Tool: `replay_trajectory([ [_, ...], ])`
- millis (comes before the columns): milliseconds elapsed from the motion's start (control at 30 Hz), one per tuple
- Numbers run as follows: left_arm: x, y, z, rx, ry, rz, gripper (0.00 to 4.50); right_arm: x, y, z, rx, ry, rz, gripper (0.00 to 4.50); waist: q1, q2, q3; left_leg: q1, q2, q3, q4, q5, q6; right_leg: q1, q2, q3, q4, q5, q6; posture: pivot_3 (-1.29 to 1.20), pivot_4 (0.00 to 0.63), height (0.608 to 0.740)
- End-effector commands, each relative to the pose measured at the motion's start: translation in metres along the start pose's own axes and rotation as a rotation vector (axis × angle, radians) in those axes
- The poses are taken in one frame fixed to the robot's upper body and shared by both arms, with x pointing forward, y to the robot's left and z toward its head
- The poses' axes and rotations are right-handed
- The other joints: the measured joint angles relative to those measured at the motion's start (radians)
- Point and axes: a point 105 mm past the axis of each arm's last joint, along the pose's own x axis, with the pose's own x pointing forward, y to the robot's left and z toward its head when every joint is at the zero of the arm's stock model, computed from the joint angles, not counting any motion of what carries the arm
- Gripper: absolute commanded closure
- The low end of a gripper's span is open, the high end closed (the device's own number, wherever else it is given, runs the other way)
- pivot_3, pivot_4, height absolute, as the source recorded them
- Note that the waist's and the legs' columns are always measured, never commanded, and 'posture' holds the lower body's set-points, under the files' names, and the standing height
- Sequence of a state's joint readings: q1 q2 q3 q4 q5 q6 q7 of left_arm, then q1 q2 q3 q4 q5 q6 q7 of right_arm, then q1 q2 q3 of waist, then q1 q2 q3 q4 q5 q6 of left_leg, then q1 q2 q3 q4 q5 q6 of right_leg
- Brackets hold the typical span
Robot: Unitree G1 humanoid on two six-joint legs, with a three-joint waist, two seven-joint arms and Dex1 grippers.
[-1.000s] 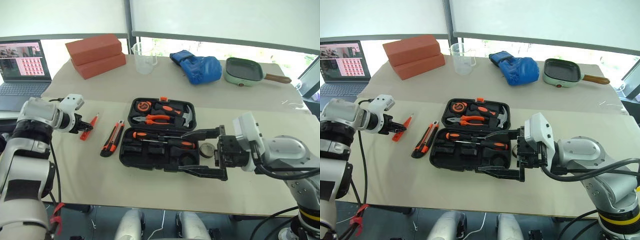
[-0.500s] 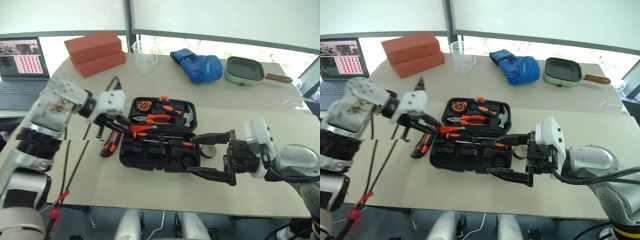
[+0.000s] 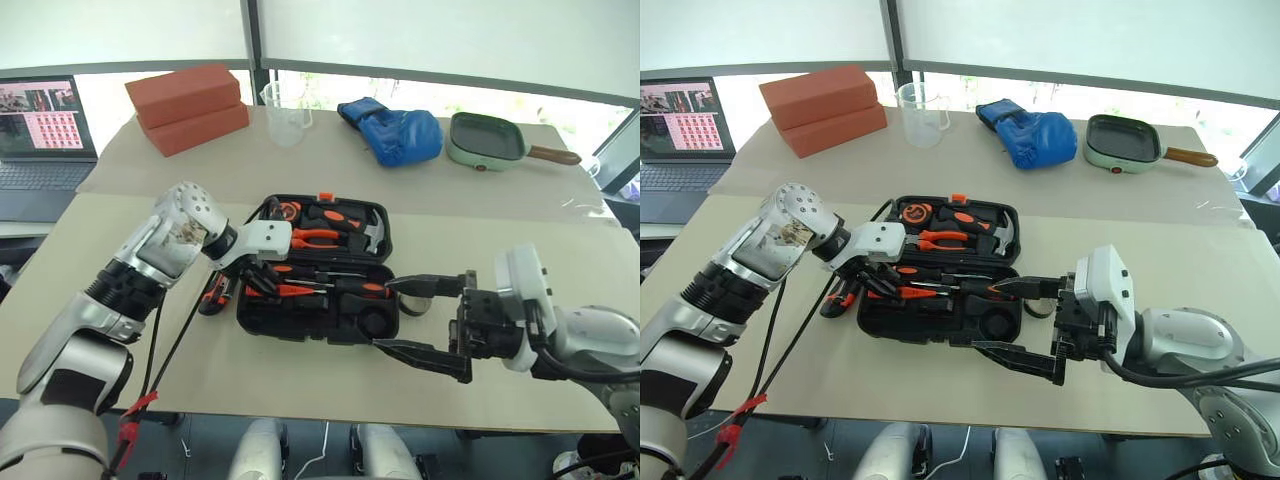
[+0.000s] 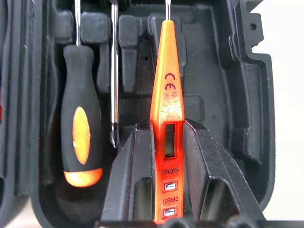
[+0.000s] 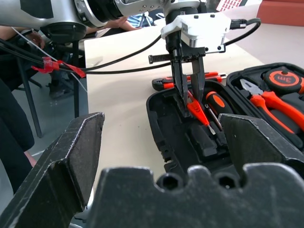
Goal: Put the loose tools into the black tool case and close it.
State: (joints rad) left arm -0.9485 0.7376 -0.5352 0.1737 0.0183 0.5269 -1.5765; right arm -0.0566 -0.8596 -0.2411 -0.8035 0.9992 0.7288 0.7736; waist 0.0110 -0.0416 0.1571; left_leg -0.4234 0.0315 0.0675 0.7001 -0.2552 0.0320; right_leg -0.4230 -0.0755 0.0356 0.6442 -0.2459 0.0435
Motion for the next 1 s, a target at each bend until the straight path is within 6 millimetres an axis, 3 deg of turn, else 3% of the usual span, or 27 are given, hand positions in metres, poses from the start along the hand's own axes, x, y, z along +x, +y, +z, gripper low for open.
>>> replay_trajectory([
  [33, 0.006, 0.004, 0.002, 0.015, 0.025, 0.004, 4.10, -0.001, 0.004, 0.008, -0.050, -0.015, -0.004, 0.00, 0.002, 0.000, 0.000, 0.000, 0.000, 0.000, 0.000, 0.000, 0.000, 0.000, 0.000, 0.000, 0.000, 0.000, 0.000, 0.00, 0.150, 0.738],
  [167, 0.008, 0.006, -0.009, 0.055, 0.077, 0.007, 4.10, 0.001, 0.004, 0.009, -0.052, -0.017, -0.004, 0.00, 0.001, 0.000, 0.000, 0.000, 0.000, -0.001, 0.000, 0.000, 0.000, 0.001, 0.000, 0.000, 0.000, 0.000, 0.000, 0.00, 0.150, 0.738],
  [467, 0.008, 0.009, 0.000, 0.014, 0.027, -0.040, 4.10, 0.005, 0.004, 0.012, -0.056, -0.020, -0.004, 0.00, 0.000, 0.000, 0.000, 0.001, 0.000, -0.001, 0.001, 0.000, 0.000, 0.001, 0.000, 0.000, 0.001, 0.000, 0.000, 0.00, 0.150, 0.738],
  [700, 0.012, 0.010, -0.013, -0.021, 0.088, -0.028, 4.10, 0.008, 0.004, 0.013, -0.055, -0.024, -0.009, 0.00, -0.003, 0.000, 0.000, 0.000, 0.000, -0.001, 0.001, 0.000, 0.001, 0.000, 0.000, 0.000, 0.001, 0.000, 0.000, 0.00, 0.150, 0.738],
  [867, 0.012, 0.009, -0.011, -0.041, 0.081, -0.040, 4.10, 0.009, 0.003, 0.014, -0.056, -0.029, -0.014, 0.00, -0.005, 0.000, 0.000, 0.000, 0.000, -0.001, 0.001, 0.000, 0.001, 0.000, 0.001, 0.000, 0.001, 0.000, 0.000, 0.00, 0.150, 0.738],
  [900, 0.011, 0.010, -0.011, -0.038, 0.080, -0.038, 3.07, 0.009, 0.002, 0.014, -0.056, -0.030, -0.015, 0.00, -0.006, 0.000, 0.000, 0.000, 0.000, -0.001, 0.001, 0.000, 0.001, 0.000, 0.001, 0.000, 0.001, 0.000, 0.000, 0.00, 0.150, 0.738],
  [1000, -0.005, 0.008, 0.000, -0.062, 0.014, -0.029, 2.03, 0.010, 0.003, 0.013, -0.045, -0.029, -0.014, 0.00, -0.006, 0.000, 0.000, 0.000, 0.000, -0.001, 0.001, 0.000, 0.001, 0.000, 0.001, 0.000, 0.002, 0.000, 0.000, 0.00, 0.150, 0.738],
])
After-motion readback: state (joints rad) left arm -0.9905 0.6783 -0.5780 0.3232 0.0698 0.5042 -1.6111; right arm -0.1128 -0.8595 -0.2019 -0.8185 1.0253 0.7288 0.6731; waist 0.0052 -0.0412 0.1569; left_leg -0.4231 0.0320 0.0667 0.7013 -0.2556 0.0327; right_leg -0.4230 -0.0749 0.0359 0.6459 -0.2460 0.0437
